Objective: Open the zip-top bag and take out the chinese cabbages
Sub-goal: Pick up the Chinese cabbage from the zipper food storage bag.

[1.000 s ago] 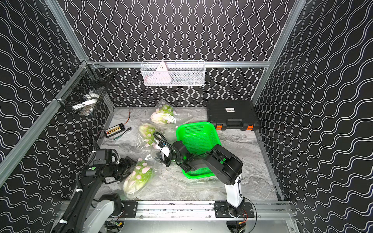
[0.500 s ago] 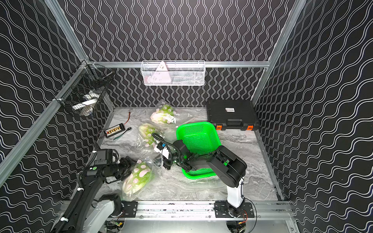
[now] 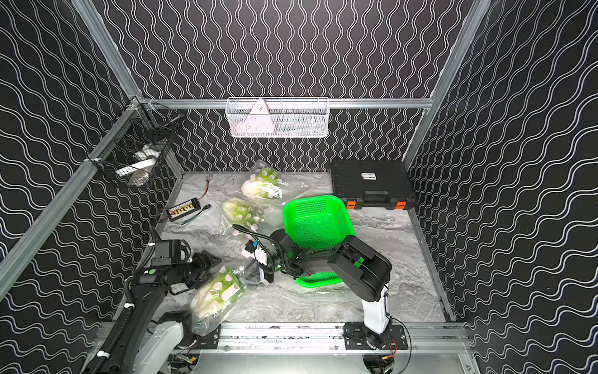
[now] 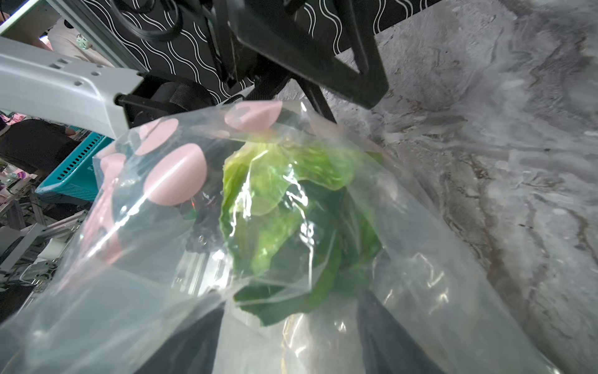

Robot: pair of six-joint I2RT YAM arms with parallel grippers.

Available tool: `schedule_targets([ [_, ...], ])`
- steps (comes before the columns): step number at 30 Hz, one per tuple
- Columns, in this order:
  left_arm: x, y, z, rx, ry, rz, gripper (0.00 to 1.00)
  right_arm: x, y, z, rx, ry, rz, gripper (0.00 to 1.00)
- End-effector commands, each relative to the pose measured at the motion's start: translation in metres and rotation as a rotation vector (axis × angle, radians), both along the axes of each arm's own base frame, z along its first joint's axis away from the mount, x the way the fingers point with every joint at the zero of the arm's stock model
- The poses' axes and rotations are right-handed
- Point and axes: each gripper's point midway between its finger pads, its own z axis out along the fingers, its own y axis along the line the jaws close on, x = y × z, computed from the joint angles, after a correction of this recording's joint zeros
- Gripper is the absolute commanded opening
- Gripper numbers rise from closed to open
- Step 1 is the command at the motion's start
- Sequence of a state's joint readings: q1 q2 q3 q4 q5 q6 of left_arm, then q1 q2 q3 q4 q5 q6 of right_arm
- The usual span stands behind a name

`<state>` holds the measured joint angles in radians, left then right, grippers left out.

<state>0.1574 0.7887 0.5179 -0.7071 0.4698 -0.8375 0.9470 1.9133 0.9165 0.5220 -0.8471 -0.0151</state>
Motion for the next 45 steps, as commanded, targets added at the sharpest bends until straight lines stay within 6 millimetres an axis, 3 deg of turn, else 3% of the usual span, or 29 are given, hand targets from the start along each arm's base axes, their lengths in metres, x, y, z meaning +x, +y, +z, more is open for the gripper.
schedule_targets([
  [1, 0.001, 0.0, 0.001, 0.001, -0.005, 0.006, 0.72, -0.011, 0.004, -0.001, 0.002, -0.013, 0.037, 0.7],
  [13, 0.0, -0.001, 0.002, 0.016, -0.012, 0.005, 0.71, -0.034, 0.015, -0.005, -0.018, -0.012, 0.041, 0.7],
  [18, -0.001, -0.001, 0.003, 0.021, -0.015, 0.001, 0.7, -0.013, 0.01, 0.001, -0.025, -0.057, -0.115, 0.71],
  [22, -0.001, -0.001, 0.004, 0.023, -0.014, -0.004, 0.7, -0.001, 0.002, 0.002, -0.164, -0.061, -0.189, 0.72],
  [25, -0.001, -0.002, 0.005, 0.02, -0.019, -0.005, 0.7, -0.009, -0.006, -0.002, -0.247, -0.046, -0.141, 0.7],
  [30, -0.002, -0.001, 0.006, 0.033, -0.015, -0.008, 0.7, -0.03, -0.01, -0.001, -0.223, 0.023, -0.049, 0.7],
  [35, -0.003, -0.001, 0.004, 0.034, -0.008, -0.001, 0.7, -0.043, 0.0, -0.003, -0.216, 0.117, 0.004, 0.69],
  [40, -0.004, -0.002, 0.003, 0.037, -0.004, -0.004, 0.7, -0.051, 0.014, -0.006, -0.2, 0.083, 0.0, 0.73],
  [45, -0.005, -0.003, 0.002, 0.041, -0.005, -0.005, 0.7, -0.038, 0.027, -0.006, -0.165, 0.071, -0.103, 0.71],
])
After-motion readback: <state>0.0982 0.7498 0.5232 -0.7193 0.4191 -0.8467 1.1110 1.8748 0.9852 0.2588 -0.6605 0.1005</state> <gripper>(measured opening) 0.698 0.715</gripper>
